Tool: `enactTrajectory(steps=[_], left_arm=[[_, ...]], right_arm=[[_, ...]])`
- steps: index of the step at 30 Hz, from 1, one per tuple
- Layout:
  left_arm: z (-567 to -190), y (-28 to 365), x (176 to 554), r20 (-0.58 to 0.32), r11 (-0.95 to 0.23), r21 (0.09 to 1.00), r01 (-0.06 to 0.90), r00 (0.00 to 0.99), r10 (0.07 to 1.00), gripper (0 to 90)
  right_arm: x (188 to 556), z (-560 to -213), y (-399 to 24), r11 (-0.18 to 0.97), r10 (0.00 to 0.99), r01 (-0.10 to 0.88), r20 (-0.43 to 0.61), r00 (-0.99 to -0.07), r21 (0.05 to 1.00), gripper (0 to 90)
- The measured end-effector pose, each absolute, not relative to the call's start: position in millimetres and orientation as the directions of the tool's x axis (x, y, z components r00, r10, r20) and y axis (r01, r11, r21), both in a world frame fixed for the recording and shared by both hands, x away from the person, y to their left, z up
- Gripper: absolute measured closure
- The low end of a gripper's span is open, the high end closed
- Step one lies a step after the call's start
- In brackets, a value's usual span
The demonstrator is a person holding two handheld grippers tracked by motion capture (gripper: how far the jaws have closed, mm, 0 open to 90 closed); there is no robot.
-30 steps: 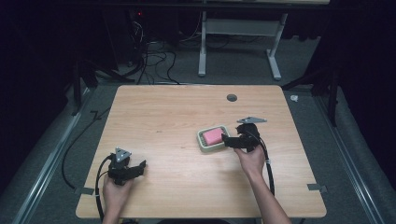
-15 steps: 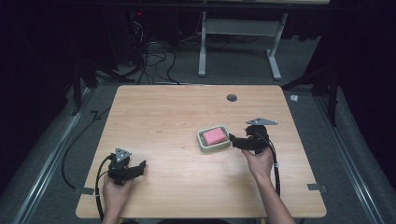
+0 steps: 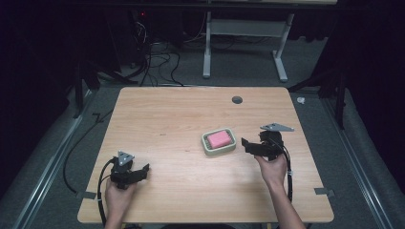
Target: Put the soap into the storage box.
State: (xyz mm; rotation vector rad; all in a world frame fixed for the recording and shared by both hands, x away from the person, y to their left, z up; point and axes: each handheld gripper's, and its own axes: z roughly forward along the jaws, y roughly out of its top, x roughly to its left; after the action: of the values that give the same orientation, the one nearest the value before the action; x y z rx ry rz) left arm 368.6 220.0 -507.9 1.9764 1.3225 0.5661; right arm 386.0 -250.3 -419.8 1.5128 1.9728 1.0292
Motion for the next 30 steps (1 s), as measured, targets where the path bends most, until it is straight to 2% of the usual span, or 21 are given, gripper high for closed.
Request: enactTrajectory(steps=[30], left_arm=[[-507.9, 220.0, 368.6, -0.016, -0.249, 0.741, 0.624, 0.388, 0.922, 25.7]], right_arm=[[351.5, -426.9, -286.2, 0.074, 0.963, 0.611, 0.103, -0.249, 0.789, 21.1]])
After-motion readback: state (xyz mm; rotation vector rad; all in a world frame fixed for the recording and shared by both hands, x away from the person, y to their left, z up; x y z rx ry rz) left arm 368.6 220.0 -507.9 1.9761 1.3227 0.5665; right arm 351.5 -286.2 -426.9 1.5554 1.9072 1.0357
